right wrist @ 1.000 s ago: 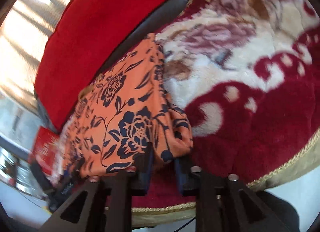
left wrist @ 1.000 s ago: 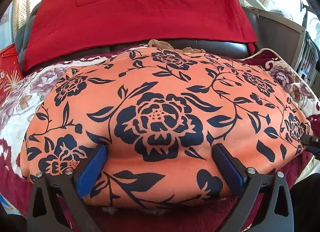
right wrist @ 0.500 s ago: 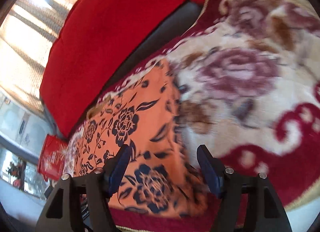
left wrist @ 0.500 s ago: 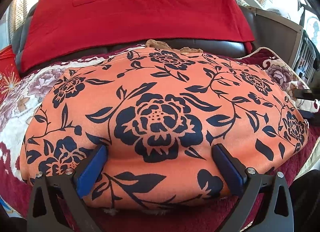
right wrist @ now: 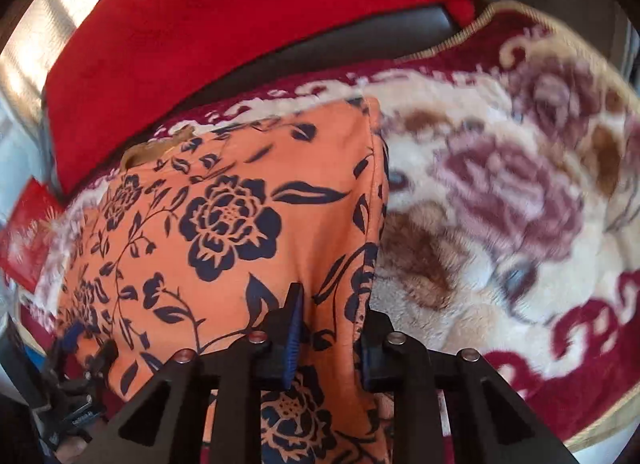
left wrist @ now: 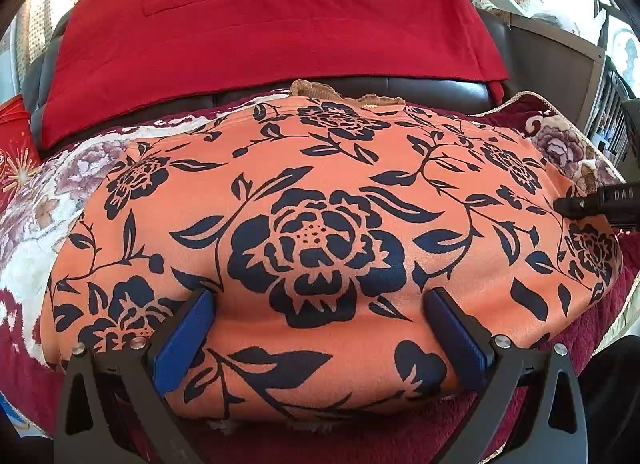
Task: Fold small clothes
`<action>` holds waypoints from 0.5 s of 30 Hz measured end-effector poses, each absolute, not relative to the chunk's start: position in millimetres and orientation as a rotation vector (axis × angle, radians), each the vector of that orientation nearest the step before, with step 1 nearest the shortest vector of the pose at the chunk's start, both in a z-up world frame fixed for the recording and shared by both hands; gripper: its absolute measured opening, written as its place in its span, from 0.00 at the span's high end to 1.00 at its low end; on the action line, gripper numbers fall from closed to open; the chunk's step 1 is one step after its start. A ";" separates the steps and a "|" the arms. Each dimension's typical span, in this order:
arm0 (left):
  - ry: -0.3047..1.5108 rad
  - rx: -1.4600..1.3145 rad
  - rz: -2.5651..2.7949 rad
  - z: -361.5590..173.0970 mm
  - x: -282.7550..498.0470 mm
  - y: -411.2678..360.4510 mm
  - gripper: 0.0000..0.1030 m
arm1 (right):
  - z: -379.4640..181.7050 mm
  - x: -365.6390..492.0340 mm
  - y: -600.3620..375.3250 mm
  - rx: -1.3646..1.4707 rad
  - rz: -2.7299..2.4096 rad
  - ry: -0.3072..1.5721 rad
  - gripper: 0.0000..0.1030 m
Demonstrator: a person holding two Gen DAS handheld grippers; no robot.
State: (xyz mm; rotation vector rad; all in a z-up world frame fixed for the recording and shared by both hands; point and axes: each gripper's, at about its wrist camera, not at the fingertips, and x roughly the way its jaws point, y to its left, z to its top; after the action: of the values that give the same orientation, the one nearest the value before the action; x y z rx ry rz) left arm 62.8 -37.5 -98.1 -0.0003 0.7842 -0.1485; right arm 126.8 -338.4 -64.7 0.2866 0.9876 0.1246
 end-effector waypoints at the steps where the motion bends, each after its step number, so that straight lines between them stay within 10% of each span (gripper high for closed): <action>1: 0.784 -0.001 -0.149 -98.1 62.7 -37.4 0.00 | -63.7 125.8 -342.2 0.317 0.127 0.974 0.72; 6: 0.784 -0.001 -0.149 -98.1 62.8 -37.0 0.00 | -61.3 130.4 -347.5 0.343 0.126 0.960 0.70; 9: 0.784 0.001 -0.152 -98.2 62.9 -36.6 0.00 | -70.8 140.3 -354.7 0.418 0.129 0.953 0.27; 15: 0.784 0.000 -0.148 -97.6 63.4 -36.9 0.00 | -81.3 140.8 -350.0 0.346 0.087 0.992 0.67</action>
State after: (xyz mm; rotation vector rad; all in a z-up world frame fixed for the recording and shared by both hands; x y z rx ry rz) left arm 63.4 -36.9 -97.6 0.0001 0.7845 -0.1482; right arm 140.8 -350.0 -81.3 0.3458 0.9922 0.0867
